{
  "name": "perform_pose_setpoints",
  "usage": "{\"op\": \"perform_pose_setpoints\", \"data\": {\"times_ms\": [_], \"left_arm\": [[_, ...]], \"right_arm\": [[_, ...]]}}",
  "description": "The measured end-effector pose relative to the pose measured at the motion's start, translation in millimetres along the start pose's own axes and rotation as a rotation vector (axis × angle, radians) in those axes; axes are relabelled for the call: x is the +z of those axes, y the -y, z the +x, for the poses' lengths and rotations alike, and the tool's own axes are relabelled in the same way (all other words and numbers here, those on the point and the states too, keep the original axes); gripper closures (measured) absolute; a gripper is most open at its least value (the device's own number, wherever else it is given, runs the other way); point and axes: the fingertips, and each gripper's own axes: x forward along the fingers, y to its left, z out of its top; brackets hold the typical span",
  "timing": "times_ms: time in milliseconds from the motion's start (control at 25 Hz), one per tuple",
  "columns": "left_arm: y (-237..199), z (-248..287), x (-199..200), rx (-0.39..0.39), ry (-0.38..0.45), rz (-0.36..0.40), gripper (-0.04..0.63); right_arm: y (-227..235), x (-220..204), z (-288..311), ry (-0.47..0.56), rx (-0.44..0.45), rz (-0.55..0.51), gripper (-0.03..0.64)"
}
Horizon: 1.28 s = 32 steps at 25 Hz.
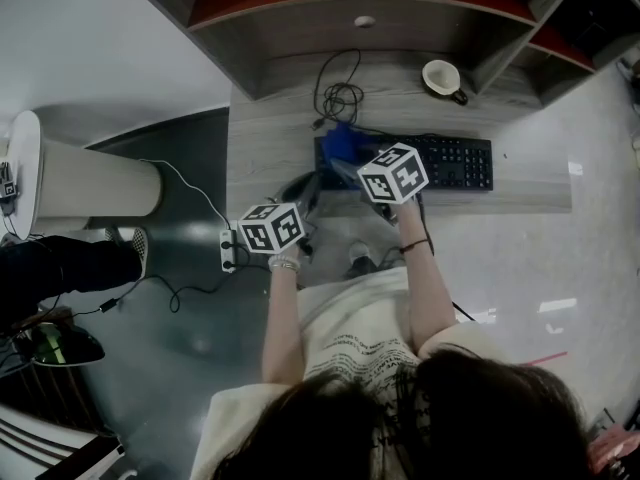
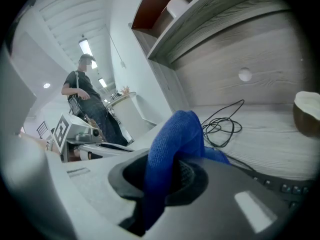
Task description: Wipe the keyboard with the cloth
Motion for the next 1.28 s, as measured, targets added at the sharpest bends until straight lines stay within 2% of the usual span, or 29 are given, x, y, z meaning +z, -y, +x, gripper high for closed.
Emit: {"op": "perform_pose_setpoints", "data": {"times_ms": [720, 1280], "left_arm": [[-19.0, -23.7, 3.6, 0.047, 0.025, 0.000, 0.592], [-18.3, -40.3, -0.5, 0.069, 0.039, 0.003, 0.592]], "right_arm": [[-23.1, 3.1, 25.1, -0.006, 0.050, -0.017, 0.558], [-44.7, 5.9, 32.2, 0.015, 0.105, -0.007, 0.558]]}}
